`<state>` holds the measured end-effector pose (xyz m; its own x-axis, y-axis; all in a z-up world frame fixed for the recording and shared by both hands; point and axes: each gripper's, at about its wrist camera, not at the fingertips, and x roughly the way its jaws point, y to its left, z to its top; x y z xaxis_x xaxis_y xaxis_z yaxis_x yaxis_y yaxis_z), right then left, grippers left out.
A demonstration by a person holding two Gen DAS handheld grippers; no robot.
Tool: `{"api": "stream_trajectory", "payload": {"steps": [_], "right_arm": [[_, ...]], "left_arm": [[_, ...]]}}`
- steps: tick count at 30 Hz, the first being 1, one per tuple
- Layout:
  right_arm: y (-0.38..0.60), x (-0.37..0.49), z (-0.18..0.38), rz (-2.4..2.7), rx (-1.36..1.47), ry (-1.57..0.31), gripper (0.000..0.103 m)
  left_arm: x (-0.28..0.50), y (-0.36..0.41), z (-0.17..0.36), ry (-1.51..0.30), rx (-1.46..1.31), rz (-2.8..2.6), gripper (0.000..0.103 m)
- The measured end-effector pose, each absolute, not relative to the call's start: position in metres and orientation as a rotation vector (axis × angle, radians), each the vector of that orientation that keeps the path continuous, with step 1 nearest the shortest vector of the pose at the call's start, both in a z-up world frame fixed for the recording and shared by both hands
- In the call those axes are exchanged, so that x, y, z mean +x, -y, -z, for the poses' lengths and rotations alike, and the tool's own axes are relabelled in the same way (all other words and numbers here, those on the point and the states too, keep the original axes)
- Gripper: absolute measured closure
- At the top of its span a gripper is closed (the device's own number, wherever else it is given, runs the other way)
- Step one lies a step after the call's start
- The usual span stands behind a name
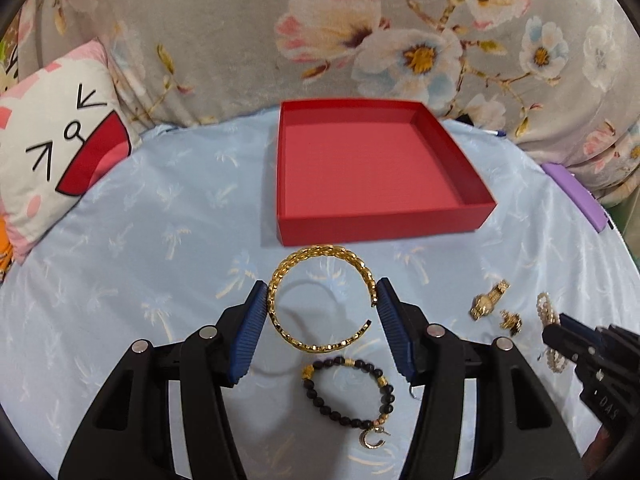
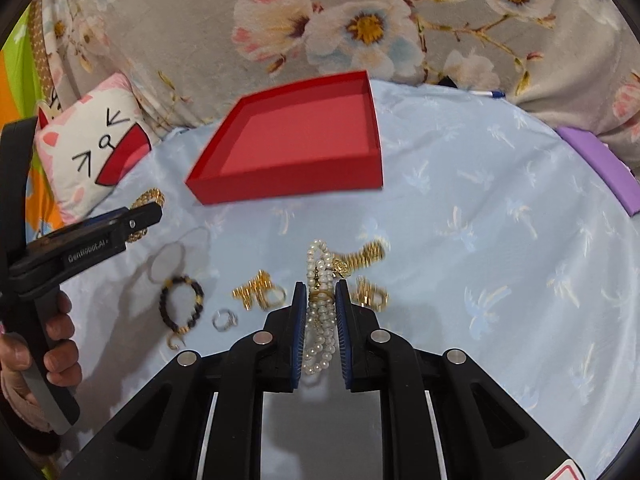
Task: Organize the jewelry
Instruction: 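Carry bangle and necklace into the red box and open both tools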
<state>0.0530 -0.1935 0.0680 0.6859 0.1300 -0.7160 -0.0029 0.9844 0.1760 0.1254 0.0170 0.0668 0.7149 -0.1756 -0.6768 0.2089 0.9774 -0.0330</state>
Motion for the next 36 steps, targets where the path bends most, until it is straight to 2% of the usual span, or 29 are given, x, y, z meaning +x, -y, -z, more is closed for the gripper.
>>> {"api": "stream_trajectory", "payload": {"steps": [4, 9, 14, 19, 31, 35, 36], "right_arm": [[0.2, 0.086, -0.1, -0.09, 0.145, -0.76, 0.09], [0.207, 0.177, -0.13, -0.137, 0.182, -0.772, 0.09], [0.205, 0.273, -0.125, -0.144, 0.178, -0.836, 0.09], [0.209, 0.34, -0.1, -0.093, 0.186, -0.891, 0.089], [0.219, 0.398, -0.057, 0.004, 0.14, -0.977, 0.089], [0.224, 0.396, -0.062, 0.014, 0.129, -0.936, 0.076], [0.227, 0.394, -0.064, 0.012, 0.134, -0.922, 0.076]], "left_arm": [[0.147, -0.013, -0.093, -0.704, 0.054, 0.228, 0.049], [0.21, 0.003, -0.114, -0.701, 0.037, 0.236, 0.049], [0.276, 0.023, -0.111, -0.686, 0.082, 0.173, 0.049], [0.333, 0.033, -0.09, -0.746, 0.07, 0.195, 0.049], [0.396, 0.045, -0.054, -0.828, 0.074, 0.171, 0.049], [0.403, 0.042, -0.05, -0.843, 0.057, 0.141, 0.048], [0.404, 0.041, -0.05, -0.84, 0.054, 0.132, 0.048]]}}
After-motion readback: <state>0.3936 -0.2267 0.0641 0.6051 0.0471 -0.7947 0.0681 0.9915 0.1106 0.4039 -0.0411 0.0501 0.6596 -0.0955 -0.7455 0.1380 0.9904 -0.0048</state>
